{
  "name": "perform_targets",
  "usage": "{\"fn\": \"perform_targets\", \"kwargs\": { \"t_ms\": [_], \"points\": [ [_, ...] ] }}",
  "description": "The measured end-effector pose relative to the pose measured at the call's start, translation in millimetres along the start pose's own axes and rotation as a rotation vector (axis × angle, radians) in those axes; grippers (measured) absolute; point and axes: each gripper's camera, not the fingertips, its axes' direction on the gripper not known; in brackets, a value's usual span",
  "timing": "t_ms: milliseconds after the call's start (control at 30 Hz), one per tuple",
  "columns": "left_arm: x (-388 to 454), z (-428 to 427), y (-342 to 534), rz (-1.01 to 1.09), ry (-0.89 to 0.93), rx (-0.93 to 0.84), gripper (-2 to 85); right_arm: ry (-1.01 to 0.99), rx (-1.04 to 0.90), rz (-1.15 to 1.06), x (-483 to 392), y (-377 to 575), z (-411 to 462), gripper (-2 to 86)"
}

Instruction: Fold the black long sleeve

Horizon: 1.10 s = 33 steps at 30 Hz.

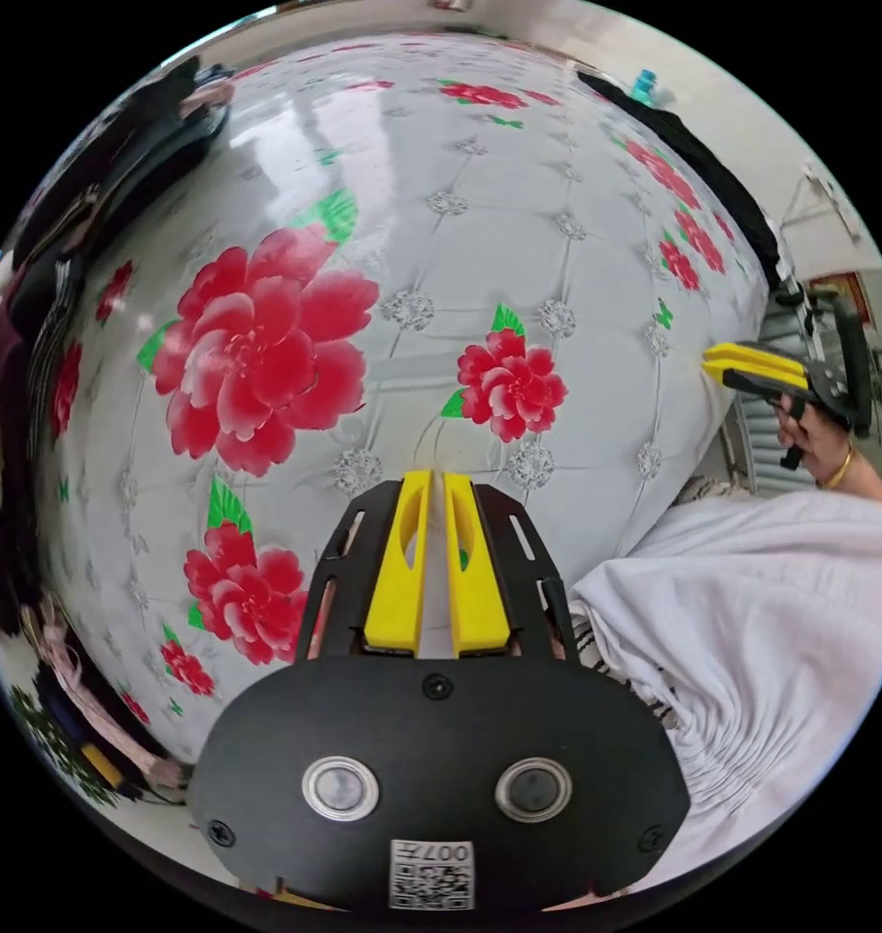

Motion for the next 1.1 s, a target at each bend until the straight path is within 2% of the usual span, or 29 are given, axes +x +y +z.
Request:
{"fn": "perform_targets", "kwargs": {
  "t_ms": [67,167,300,433,500,600,733,900,967,1100],
  "points": [
    [-3.3,-1.3,2.5,-0.083,0.013,0.017,-0.6,-0.005,0.051,0.066,16.9,9.8,-10.8,5.9],
    [1.1,-1.4,3.5,-0.136,0.138,0.037,-0.9,-0.022,0.203,0.216,68.8,34.3,-39.0,6.5],
    [26.3,-16.2,6.4,-0.300,0.216,0.149,-1.0,0.073,0.382,0.449,182.6,69.6,-87.0,7.4],
    [73.3,-15.4,-12.0,-0.318,0.271,0.158,-1.0,0.208,0.484,0.689,310.0,104.9,-137.5,8.2],
    [106.9,-10.6,-38.6,-0.270,0.231,0.073,-1.0,0.244,0.489,0.777,358.5,118.9,-153.6,8.5],
    [141.5,-18.6,-66.3,-0.218,0.201,0.045,-1.0,0.287,0.458,0.868,424.4,134.2,-169.1,9.0],
    [164.8,-27.3,-81.2,-0.220,0.195,0.043,-1.0,0.347,0.394,0.857,479.7,134.9,-169.9,9.5],
    [164.4,-9.3,-77.9,-0.330,0.196,-0.097,-1.0,0.377,0.292,0.779,508.4,116.8,-150.3,8.7],
    [162.8,-8.5,-75.5,-0.354,0.189,-0.121,-1.0,0.329,0.250,0.755,516.0,108.8,-138.2,7.4],
    [162.2,-6.6,-76.2,-0.375,0.189,-0.155,-1.0,0.353,0.218,0.774,516.3,100.3,-135.9,2.1]
  ]
}}
